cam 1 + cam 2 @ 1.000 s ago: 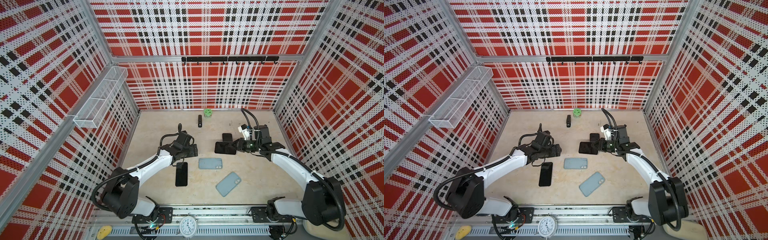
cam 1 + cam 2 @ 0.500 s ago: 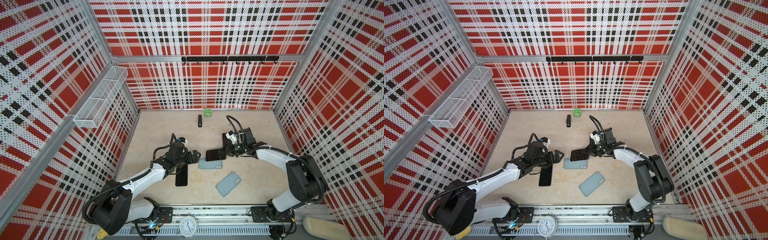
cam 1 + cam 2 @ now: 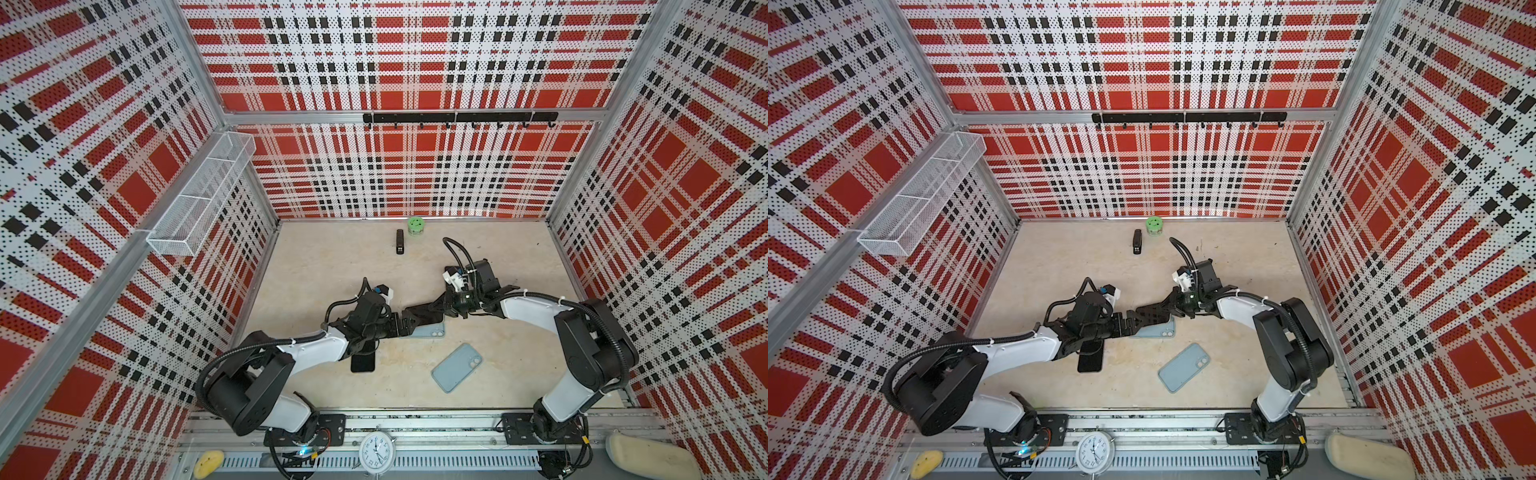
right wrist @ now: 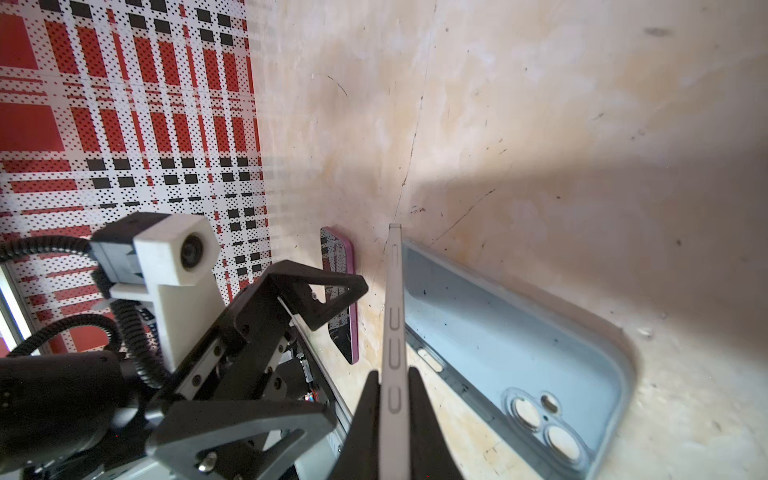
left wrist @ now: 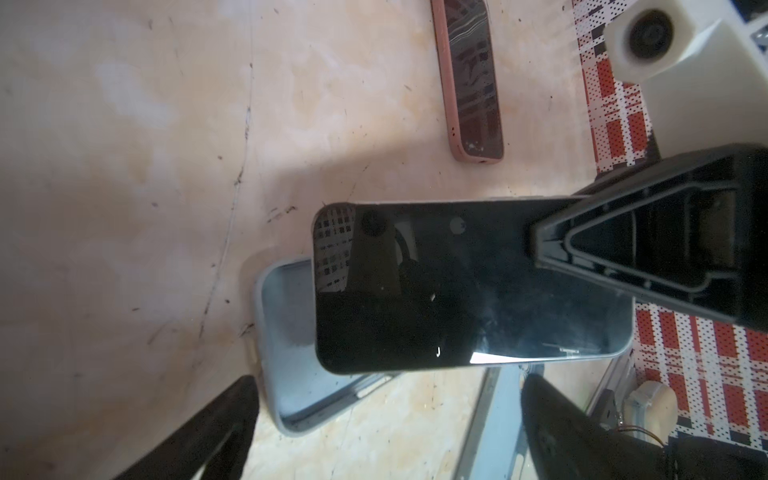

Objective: Put the phone into the phone case

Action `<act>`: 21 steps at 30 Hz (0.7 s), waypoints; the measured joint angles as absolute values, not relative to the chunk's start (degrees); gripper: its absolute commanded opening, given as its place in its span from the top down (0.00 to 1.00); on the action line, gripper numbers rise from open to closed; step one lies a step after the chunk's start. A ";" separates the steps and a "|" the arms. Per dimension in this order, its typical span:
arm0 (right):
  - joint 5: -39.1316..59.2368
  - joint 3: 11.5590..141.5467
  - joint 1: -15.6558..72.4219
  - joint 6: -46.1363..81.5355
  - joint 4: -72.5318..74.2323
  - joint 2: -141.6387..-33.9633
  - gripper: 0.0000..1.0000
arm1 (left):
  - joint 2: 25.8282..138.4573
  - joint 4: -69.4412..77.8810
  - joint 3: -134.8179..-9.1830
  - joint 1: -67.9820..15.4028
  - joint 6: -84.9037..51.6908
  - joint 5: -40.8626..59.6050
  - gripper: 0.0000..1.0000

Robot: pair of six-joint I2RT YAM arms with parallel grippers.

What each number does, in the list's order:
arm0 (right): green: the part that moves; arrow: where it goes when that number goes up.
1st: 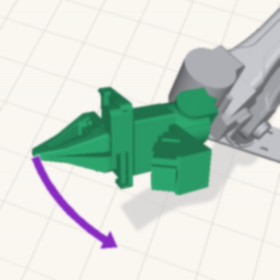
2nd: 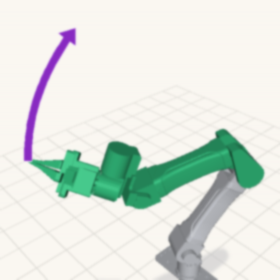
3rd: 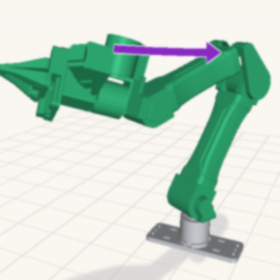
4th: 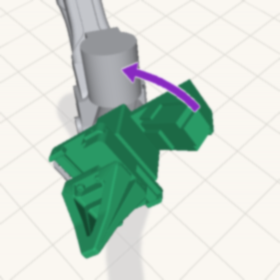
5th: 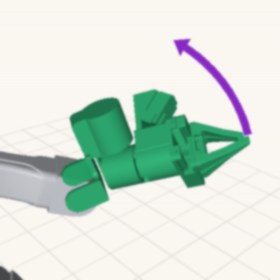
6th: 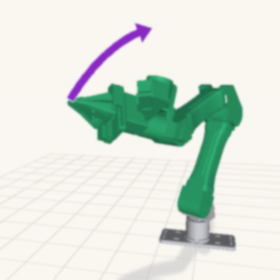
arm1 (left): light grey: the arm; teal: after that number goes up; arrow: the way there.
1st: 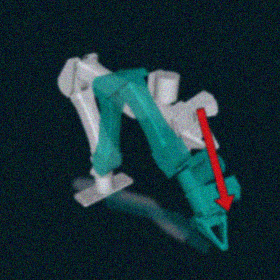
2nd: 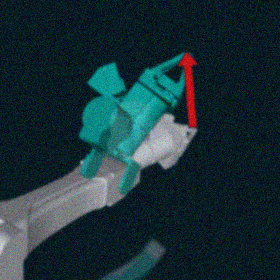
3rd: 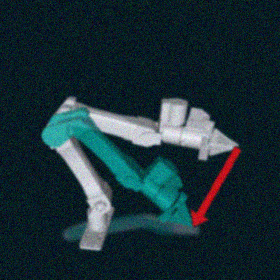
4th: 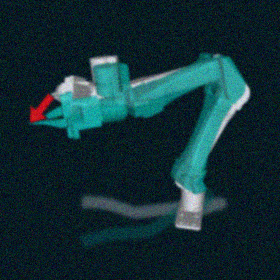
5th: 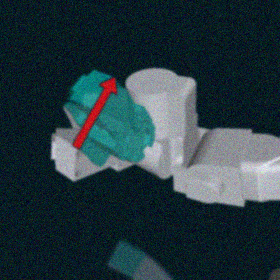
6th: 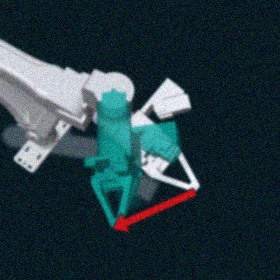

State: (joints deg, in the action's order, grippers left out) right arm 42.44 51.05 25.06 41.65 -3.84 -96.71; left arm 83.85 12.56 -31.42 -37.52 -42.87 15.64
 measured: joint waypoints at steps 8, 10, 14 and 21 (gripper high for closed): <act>42.92 50.48 25.06 42.00 -3.20 -97.54 1.00 | 86.04 17.21 -29.80 -38.35 -45.58 14.79 0.00; 43.13 50.24 25.06 41.98 -3.16 -97.54 1.00 | 86.04 17.96 -29.78 -38.33 -45.91 14.52 0.00; 43.59 50.13 25.06 41.76 -3.40 -97.54 1.00 | 86.13 19.57 -29.06 -38.35 -46.41 14.09 0.00; 45.04 50.13 25.06 41.45 -3.66 -98.39 1.00 | 86.89 23.46 -26.79 -38.33 -47.92 14.09 0.00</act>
